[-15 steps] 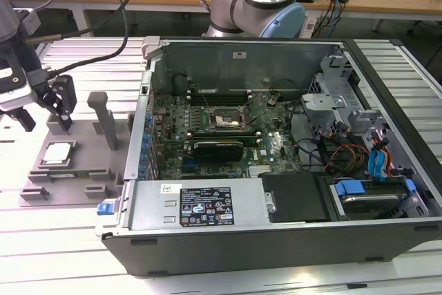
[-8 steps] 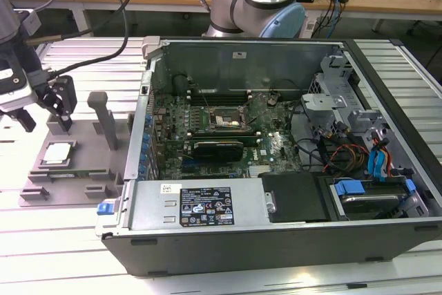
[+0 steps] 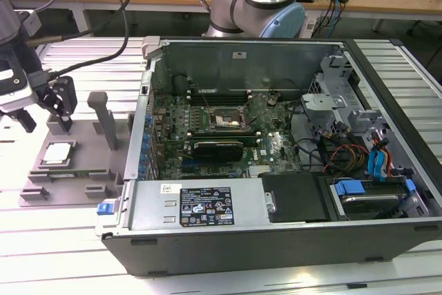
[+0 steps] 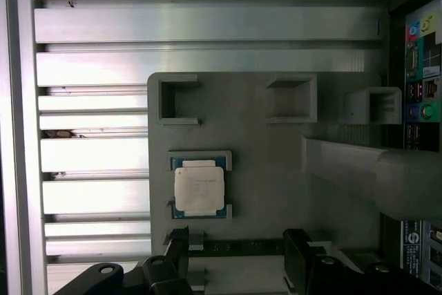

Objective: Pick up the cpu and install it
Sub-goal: 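Pick up the cpu and move it towards the insertion slot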

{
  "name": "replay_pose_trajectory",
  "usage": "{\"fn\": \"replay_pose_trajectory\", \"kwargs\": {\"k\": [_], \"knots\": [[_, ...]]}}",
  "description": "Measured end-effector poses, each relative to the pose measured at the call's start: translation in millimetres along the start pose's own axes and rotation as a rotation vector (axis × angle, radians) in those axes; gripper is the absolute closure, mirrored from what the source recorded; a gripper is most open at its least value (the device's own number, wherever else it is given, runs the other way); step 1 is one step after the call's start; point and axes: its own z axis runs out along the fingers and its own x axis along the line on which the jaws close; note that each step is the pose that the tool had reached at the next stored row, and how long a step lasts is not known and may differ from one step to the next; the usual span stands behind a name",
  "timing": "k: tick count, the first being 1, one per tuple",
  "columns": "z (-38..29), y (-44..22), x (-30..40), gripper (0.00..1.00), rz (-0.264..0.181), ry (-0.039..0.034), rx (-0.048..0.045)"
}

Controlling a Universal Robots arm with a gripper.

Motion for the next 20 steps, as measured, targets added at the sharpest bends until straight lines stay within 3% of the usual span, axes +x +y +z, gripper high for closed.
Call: {"fn": "replay_pose_trajectory", "kwargs": {"k": [20], "knots": [[5.9, 0.2, 0.2, 0.34, 0.0, -0.0001, -0.0001]]}}
